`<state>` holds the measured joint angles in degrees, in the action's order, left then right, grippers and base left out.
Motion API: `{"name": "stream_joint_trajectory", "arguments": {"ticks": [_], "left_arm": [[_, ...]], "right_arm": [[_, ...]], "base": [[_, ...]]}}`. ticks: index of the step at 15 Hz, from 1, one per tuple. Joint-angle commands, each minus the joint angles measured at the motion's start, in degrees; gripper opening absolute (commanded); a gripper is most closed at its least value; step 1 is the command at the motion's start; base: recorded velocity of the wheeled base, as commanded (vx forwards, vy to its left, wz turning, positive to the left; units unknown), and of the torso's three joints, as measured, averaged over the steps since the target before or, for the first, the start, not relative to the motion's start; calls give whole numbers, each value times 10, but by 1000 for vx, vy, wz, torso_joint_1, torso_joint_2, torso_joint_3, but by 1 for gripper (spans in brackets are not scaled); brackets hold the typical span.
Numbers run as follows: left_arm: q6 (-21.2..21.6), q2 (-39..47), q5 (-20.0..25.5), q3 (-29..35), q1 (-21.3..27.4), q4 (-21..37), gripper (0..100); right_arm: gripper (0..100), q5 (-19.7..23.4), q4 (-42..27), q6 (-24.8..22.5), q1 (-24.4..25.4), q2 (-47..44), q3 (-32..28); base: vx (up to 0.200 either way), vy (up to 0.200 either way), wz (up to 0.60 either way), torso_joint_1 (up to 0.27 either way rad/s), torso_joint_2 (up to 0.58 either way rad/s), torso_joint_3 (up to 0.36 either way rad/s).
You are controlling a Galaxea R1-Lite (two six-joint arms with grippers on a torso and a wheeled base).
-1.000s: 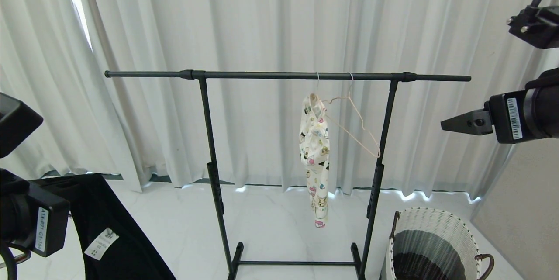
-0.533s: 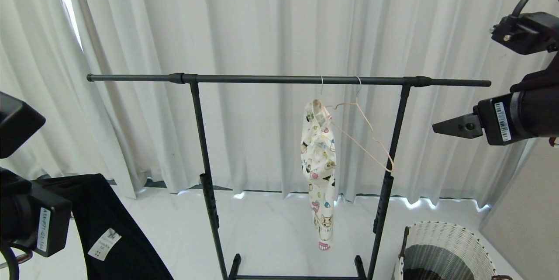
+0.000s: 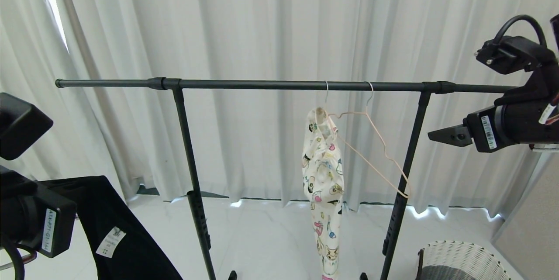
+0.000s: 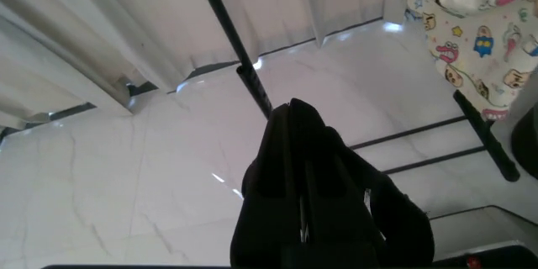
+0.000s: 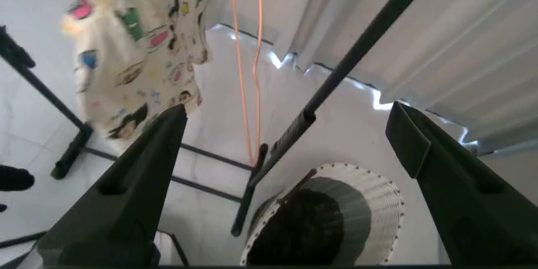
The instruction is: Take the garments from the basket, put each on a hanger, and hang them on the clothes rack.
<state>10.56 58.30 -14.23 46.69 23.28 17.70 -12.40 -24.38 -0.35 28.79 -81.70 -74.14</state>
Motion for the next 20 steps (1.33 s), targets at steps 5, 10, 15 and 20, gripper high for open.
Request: {"name": "stream_joint_trajectory", "arguments": {"ticks": [5, 10, 15, 20], "left_arm": [[-2, 9, -1, -12, 0, 0, 0], [-1, 6, -1, -11, 0, 0, 0], [10, 2, -2, -10, 0, 0, 0], [11, 0, -5, -10, 0, 0, 0]], "right_arm": [[100, 37, 130, -17, -46, -57, 104], [100, 118, 190, -38, -100, -137, 119], [100, 171, 287, -41, -114, -229, 118], [100, 198, 294, -41, -110, -251, 118]], "base": [[160, 0, 0, 2, 2, 0], [0, 0, 0, 0, 0, 0], [0, 0, 0, 0, 0, 0], [0, 0, 0, 0, 0, 0]]}}
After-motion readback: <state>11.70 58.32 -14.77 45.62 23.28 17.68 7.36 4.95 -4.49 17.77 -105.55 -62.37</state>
